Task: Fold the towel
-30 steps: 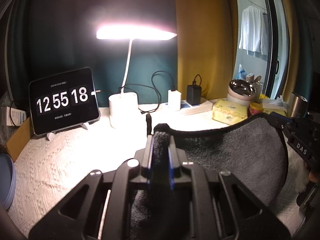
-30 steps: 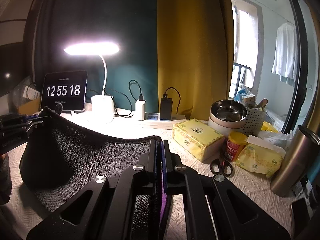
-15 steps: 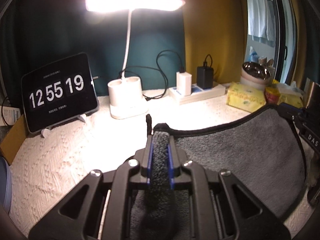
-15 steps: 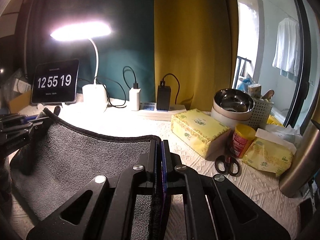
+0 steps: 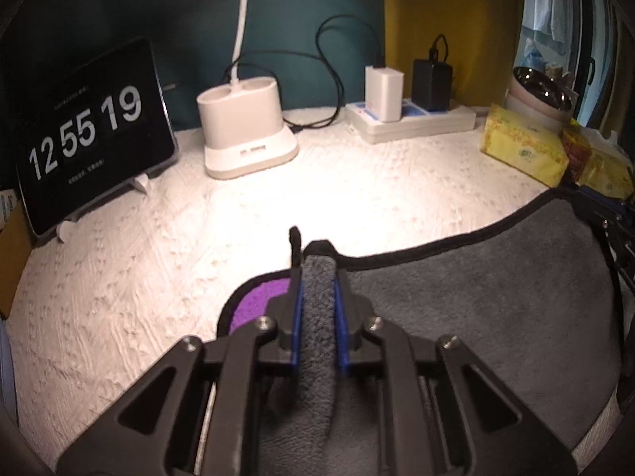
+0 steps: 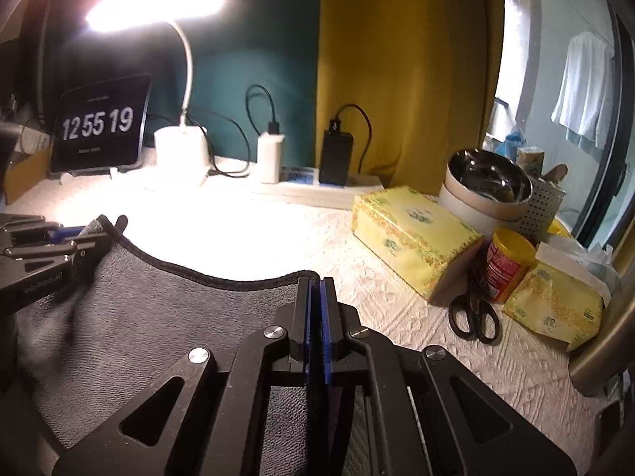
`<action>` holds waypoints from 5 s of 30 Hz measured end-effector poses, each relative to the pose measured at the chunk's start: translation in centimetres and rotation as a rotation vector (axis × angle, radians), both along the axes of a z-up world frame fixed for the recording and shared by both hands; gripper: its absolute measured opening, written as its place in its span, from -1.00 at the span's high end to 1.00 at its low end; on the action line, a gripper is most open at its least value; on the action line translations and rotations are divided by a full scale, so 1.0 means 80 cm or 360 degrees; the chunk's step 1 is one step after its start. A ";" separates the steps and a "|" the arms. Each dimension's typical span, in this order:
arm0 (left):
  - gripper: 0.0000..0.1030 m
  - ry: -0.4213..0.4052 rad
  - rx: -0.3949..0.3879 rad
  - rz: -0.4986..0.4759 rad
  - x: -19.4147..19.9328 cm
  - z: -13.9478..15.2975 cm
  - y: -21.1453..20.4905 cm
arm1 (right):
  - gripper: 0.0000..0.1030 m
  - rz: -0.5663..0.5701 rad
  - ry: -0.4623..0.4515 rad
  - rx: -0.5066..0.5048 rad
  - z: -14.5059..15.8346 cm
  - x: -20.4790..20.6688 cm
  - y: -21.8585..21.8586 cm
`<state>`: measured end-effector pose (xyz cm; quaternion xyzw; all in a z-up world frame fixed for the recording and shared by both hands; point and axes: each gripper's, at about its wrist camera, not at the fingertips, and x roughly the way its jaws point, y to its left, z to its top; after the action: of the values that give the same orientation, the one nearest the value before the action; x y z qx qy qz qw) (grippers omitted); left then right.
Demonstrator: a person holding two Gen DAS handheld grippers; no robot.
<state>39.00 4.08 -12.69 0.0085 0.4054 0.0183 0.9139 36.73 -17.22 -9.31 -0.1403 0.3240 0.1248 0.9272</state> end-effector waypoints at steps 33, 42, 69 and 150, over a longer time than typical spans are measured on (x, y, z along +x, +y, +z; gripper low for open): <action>-0.55 -0.0078 -0.0053 0.0057 -0.058 0.050 -0.010 | -0.09 -0.0032 0.0072 -0.0051 0.022 -0.039 0.004; -0.55 -0.0119 -0.0090 0.0045 -0.100 0.068 -0.013 | -0.09 -0.0001 0.0033 -0.0027 0.046 -0.074 0.012; -0.55 -0.0261 -0.0091 -0.0009 -0.230 0.087 -0.027 | -0.10 0.0015 0.0047 0.0009 0.062 -0.184 0.004; -0.72 -0.1060 -0.0003 0.0138 -0.509 0.200 -0.031 | -0.24 0.0070 -0.0437 0.0137 0.178 -0.427 -0.011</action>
<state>-1.72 1.58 3.30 -0.0161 0.0845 0.0584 0.9946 2.59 -18.07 4.89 -0.1233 0.1853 0.1386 0.9650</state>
